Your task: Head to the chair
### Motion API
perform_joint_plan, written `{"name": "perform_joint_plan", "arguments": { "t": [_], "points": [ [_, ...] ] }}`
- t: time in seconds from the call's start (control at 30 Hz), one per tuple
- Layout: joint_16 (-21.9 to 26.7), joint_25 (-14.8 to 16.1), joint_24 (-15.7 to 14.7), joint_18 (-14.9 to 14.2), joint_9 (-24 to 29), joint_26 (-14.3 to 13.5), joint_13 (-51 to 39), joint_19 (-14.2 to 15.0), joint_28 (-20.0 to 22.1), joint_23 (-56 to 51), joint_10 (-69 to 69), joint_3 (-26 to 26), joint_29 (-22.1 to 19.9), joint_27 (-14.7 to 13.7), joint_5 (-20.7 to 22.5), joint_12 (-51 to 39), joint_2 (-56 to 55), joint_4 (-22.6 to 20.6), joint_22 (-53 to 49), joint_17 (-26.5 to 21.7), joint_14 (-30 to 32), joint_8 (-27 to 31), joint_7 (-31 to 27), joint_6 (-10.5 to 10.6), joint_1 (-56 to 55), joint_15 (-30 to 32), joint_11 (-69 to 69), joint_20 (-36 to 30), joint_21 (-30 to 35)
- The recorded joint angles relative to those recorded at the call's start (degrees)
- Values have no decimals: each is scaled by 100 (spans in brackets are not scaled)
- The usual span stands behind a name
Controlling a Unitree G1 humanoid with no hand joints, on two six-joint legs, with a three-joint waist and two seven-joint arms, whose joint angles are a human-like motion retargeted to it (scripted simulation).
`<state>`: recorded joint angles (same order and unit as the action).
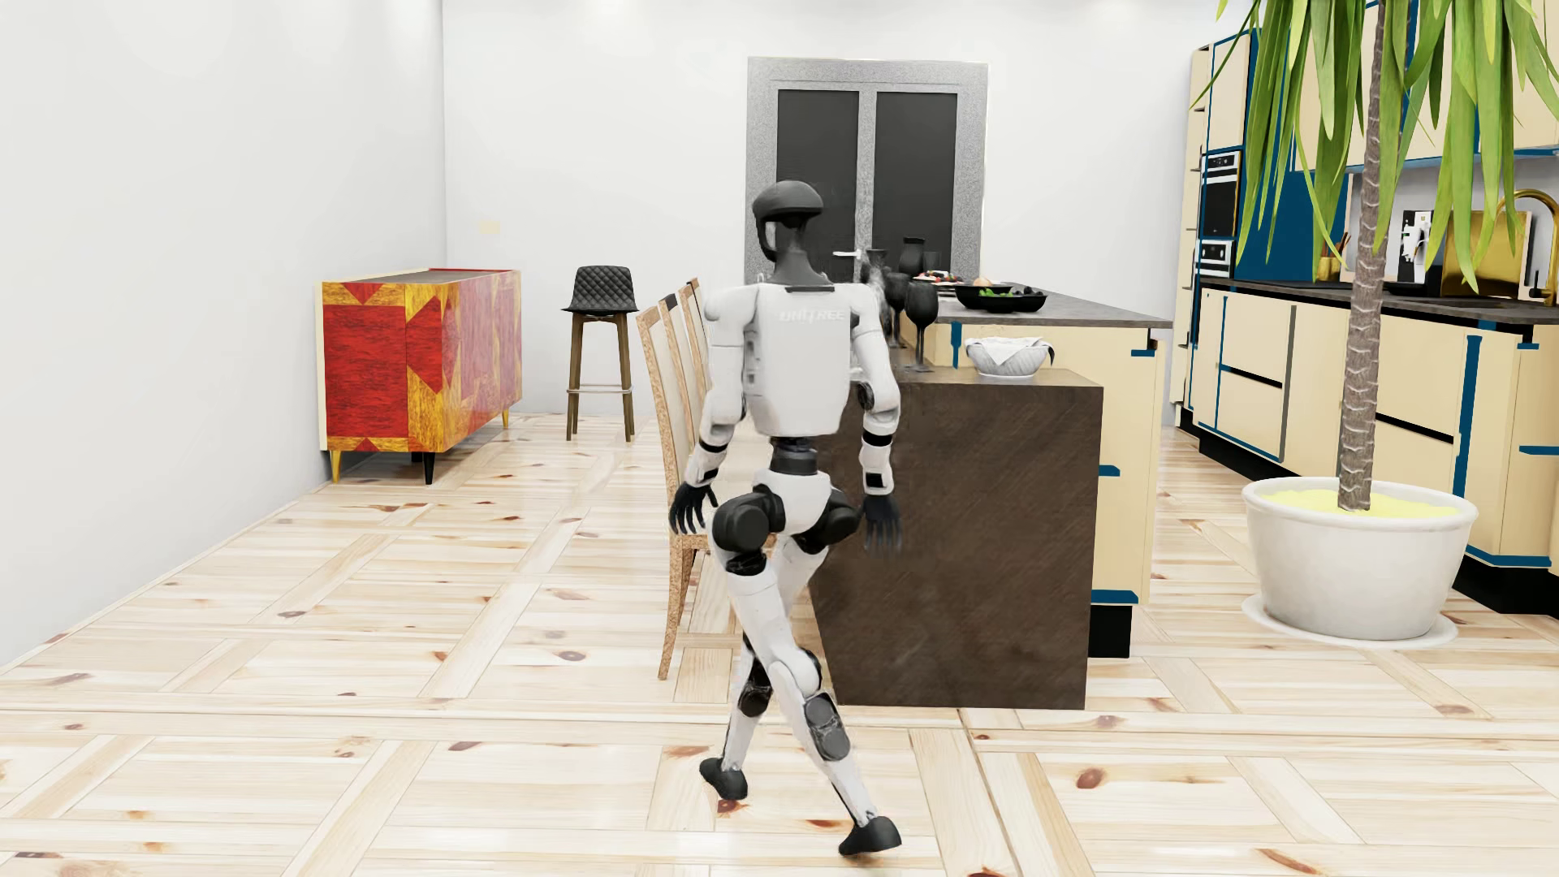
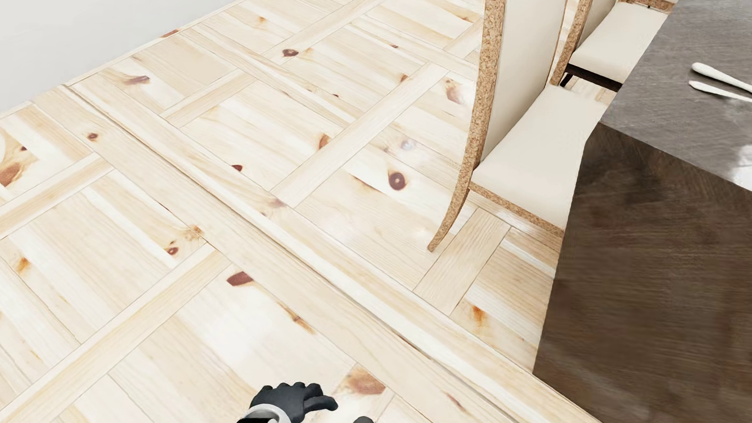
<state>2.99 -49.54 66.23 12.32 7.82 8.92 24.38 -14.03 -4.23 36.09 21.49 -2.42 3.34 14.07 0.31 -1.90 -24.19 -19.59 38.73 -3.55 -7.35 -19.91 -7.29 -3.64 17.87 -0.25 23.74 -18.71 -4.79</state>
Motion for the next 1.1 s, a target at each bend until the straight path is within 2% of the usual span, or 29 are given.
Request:
{"name": "perform_joint_plan", "arguments": {
  "t": [0.03,0.07,0.1,0.13,0.2,0.27,0.33,0.4,0.47,0.5,0.53,0.57,0.6,0.63,0.67,0.7,0.73,0.77,0.8,0.83,0.87,0.9,0.93,0.97,1.0,1.03,1.07,1.1],
  "points": [
    [-58,39,-70,-248,3,280,-103,20,158,30,542,-11,-87,73,-131,266,-18,0,143,1,412,-29,31,115,-98,-341,508,225,-171],
    [-101,95,-193,-1085,-3,496,-206,102,249,63,1328,-32,-175,129,-250,495,114,4,338,29,795,-106,75,214,-318,-641,765,443,-345],
    [-68,166,-312,-2513,-12,685,-323,202,204,105,2215,-68,-272,125,-362,655,348,154,578,75,1277,-223,352,283,-674,-854,825,620,-498],
    [69,173,-287,-2679,-18,788,-471,313,41,168,3079,-99,-329,139,-435,765,607,546,826,109,1450,-348,823,342,-1144,-1011,798,667,-557],
    [419,4,-32,-1990,-25,750,-833,556,-202,191,4282,-52,-293,25,-467,1046,1128,1739,1023,91,777,-454,1757,458,-2047,-1246,646,683,-380],
    [694,-216,48,-1573,-19,729,-1129,775,-254,33,4519,109,-249,-359,-353,1419,1630,2733,906,43,549,-409,2162,555,-2791,-1408,407,922,-93],
    [728,-270,-233,-1408,-20,734,-1386,1005,-197,-386,3867,321,-234,-706,-237,1781,2017,3337,637,28,326,-175,2263,622,-3379,-1589,259,1469,211],
    [540,-125,-538,-1209,-38,816,-1652,1186,-65,-856,2457,544,-218,-868,-195,2106,2252,3717,346,31,435,238,2471,656,-3712,-1724,157,2072,460],
    [205,46,-724,-1302,-55,893,-1903,1388,52,-1152,985,763,-185,-820,-218,2326,2415,3516,156,78,567,769,1885,645,-4038,-1805,79,2455,677],
    [76,63,-705,-1398,-61,831,-1998,1495,-6,-1241,397,839,-171,-771,-246,2391,2476,3403,149,94,596,1052,1489,629,-4172,-1843,63,2459,810],
    [36,78,-536,-1635,-65,702,-2043,1607,-125,-1316,-80,884,-173,-758,-278,2426,2533,3374,177,124,637,1340,1188,612,-4256,-1898,81,2333,946],
    [36,98,-327,-2072,-65,600,-2055,1728,-141,-1344,-459,897,-181,-775,-293,2444,2581,3454,167,170,802,1649,932,593,-4307,-1994,110,2226,1081],
    [84,145,-84,-2097,-67,546,-2010,1863,-133,-1348,-740,903,-151,-775,-327,2418,2630,3581,185,214,1061,1988,546,570,-4295,-2167,156,2123,1196],
    [119,182,27,-1861,-72,552,-1951,1989,-81,-1309,-831,896,-100,-754,-383,2365,2632,3708,193,214,1259,2384,49,544,-4231,-2404,289,2131,1308],
    [190,219,14,-2207,-79,553,-1871,2141,-81,-1239,-660,864,-78,-760,-438,2282,2590,3806,226,170,1614,2809,-421,526,-4110,-2641,526,2191,1416],
    [284,201,32,-2632,-73,569,-1768,2297,-63,-1135,-148,777,-63,-727,-529,2133,2539,3797,310,47,1431,3192,-261,530,-4088,-2769,752,2212,1467],
    [366,218,103,-2650,-44,634,-1629,2355,-80,-1015,468,672,-79,-666,-633,1908,2500,3805,451,-100,961,3553,-35,510,-4130,-2699,924,2200,1370],
    [419,321,197,-2654,4,747,-1402,2332,-87,-848,1036,563,-325,-454,-788,1583,2410,3726,618,-166,579,3831,176,462,-4220,-2437,1244,2244,967],
    [493,520,311,-2650,38,896,-1137,2132,-119,-570,1218,496,-811,-65,-923,1211,2325,3615,711,-7,358,3935,335,404,-4147,-1983,1462,2290,317],
    [544,897,413,-2561,53,1145,-884,1821,-163,-289,1143,479,-1375,353,-1027,709,2161,3531,769,301,273,3915,532,364,-3987,-1424,1630,2336,-441],
    [707,1322,473,-2440,53,1112,-795,1551,-169,133,909,494,-1723,782,-1145,333,1946,3505,622,537,286,3754,780,335,-3763,-945,1780,2363,-1091],
    [859,1578,378,-2333,42,1035,-726,1398,2,544,631,523,-1756,1037,-1252,28,1731,3529,336,606,341,3445,1045,308,-3553,-814,1846,2494,-1399],
    [1005,1369,153,-2237,23,790,-610,1434,213,976,380,540,-1238,1154,-1296,-202,1538,3548,-14,474,402,3139,1289,280,-3395,-968,1888,2622,-1132],
    [1153,847,-204,-2150,10,528,-447,1554,330,1263,191,548,-539,894,-1303,-411,1397,3564,-351,247,445,2786,1496,245,-3279,-1007,1869,2751,-524],
    [1366,244,-515,-2080,1,191,-256,1699,335,1377,116,552,130,399,-1349,-602,1314,3565,-638,-5,443,2322,1669,201,-3215,-1015,1765,2745,98],
    [1655,-199,-646,-2021,-3,-89,-69,1788,267,1320,101,549,592,25,-1322,-785,1307,3555,-865,-157,411,1897,1818,139,-3173,-871,1510,2643,450],
    [1960,-401,-566,-1964,-10,-277,93,1964,170,1163,62,559,800,-187,-1436,-982,1405,3535,-1054,-153,382,1175,1969,65,-3115,-482,1126,2478,504],
    [2195,-351,-399,-1914,-24,-361,233,1835,105,985,29,585,816,-227,-1810,-1172,1643,3488,-1190,-27,352,34,2135,-21,-3050,-511,892,2329,302]
  ]
}}
